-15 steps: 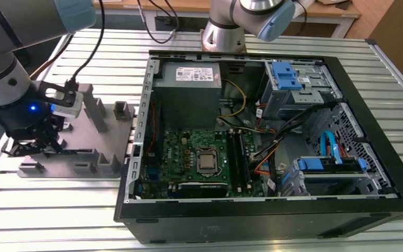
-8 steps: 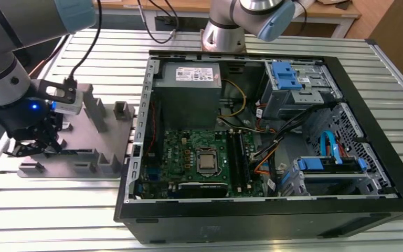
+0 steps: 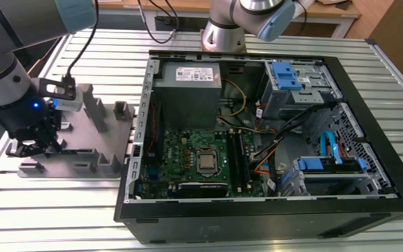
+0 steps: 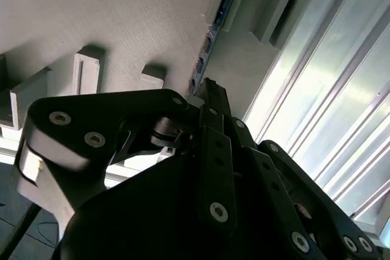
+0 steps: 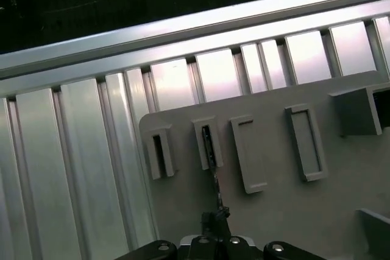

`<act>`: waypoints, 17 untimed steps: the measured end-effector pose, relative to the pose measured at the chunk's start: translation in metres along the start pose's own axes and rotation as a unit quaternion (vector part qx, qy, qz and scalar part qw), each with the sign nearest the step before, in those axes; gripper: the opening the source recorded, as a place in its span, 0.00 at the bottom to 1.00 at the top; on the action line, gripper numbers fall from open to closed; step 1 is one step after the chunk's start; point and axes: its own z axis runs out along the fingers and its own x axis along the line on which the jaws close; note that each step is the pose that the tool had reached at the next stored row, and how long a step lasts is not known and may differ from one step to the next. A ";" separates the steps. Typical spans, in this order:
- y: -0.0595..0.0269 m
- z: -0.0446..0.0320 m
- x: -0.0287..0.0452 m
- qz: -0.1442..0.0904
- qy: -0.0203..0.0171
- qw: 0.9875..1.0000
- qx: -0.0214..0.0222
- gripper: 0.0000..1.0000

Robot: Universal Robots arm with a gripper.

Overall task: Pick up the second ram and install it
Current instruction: 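Pick up the second ram and move it above second insertion slot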

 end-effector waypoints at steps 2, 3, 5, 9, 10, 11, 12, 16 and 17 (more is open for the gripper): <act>0.0001 0.0000 0.0000 -0.011 0.000 1.000 0.000 0.11; 0.0000 0.0000 0.0000 -0.017 0.001 1.000 0.000 0.11; 0.0000 0.0000 0.0000 -0.028 0.001 1.000 0.000 0.11; 0.0000 0.0000 0.0000 -0.049 0.002 0.999 -0.001 0.11; 0.0000 0.0000 0.0000 -0.054 0.002 0.999 -0.001 0.11; 0.0000 0.0001 0.0000 -0.060 0.002 0.998 -0.001 0.11; 0.0000 0.0000 0.0000 -0.065 0.002 0.998 -0.001 0.11; 0.0000 0.0000 0.0000 -0.087 0.003 0.996 -0.001 0.11; 0.0000 0.0000 0.0000 -0.092 0.003 0.996 -0.001 0.11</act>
